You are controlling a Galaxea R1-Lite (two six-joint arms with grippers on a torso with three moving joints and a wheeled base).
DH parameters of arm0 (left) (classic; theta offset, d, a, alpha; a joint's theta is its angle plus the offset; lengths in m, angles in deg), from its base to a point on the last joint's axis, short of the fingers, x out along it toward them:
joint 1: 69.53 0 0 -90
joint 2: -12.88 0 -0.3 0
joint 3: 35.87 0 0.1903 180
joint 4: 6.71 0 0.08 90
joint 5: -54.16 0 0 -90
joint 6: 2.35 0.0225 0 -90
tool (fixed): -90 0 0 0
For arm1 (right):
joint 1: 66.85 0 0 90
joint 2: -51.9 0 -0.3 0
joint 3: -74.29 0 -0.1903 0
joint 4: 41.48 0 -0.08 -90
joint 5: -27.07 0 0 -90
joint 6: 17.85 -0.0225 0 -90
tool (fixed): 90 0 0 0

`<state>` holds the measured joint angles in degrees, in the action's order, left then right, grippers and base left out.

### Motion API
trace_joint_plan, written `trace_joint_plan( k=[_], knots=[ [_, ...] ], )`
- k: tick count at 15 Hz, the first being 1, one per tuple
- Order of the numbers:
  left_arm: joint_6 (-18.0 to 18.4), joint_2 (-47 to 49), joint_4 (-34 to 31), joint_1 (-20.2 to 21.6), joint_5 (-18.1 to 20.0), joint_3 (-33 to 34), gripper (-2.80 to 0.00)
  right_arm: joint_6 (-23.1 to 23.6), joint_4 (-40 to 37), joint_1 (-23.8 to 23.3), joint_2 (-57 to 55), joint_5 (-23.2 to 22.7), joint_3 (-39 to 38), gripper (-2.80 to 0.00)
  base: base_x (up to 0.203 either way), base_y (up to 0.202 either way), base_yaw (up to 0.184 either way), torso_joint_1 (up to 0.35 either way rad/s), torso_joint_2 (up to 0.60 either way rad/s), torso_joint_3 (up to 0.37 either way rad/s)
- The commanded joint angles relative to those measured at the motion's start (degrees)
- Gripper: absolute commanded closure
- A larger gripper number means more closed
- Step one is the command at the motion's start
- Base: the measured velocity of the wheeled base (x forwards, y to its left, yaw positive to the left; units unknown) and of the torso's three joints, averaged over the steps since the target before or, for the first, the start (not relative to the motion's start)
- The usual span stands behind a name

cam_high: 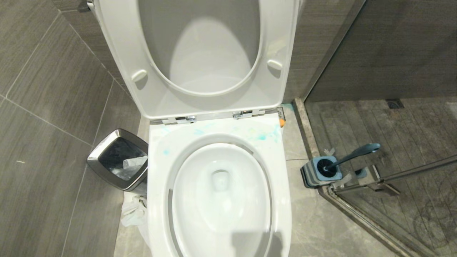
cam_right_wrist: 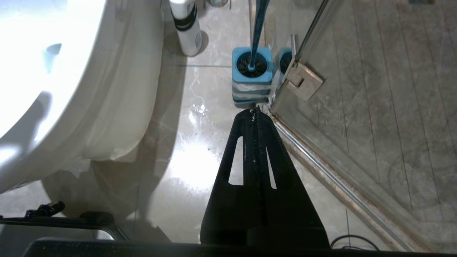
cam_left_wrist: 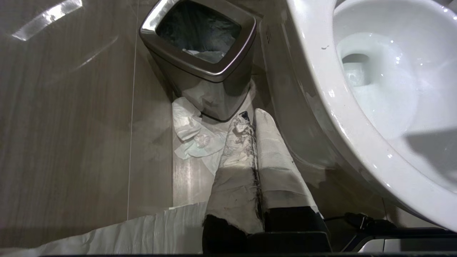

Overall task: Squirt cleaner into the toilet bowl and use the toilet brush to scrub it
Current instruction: Pour in the cleaning agent

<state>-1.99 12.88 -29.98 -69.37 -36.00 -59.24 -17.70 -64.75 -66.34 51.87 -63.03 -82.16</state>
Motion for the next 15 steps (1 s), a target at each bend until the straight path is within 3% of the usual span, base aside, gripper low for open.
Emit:
trace_joint_plan(
  k=[1, 5, 15],
  knots=[
    [0.0, 0.1, 0.0, 0.0, 0.0, 0.0, 0.00, 0.0, 0.0, 0.0, -0.1, 0.0, 0.0, 0.00, 0.000, 0.000, 0.000, 0.002, 0.00, -0.201],
    [-0.2, 0.0, 0.0, 0.0, 0.0, 0.0, 0.00, 0.0, 0.0, 0.0, -0.1, -0.1, 0.0, 0.00, 0.000, 0.000, 0.000, 0.003, 0.00, -0.159],
    [-0.4, 0.0, 0.0, 0.0, 0.0, 0.0, 0.00, 0.0, 0.0, 0.0, -0.1, 0.0, 0.1, 0.00, 0.000, 0.000, 0.000, 0.001, 0.00, -0.008]
  ],
)
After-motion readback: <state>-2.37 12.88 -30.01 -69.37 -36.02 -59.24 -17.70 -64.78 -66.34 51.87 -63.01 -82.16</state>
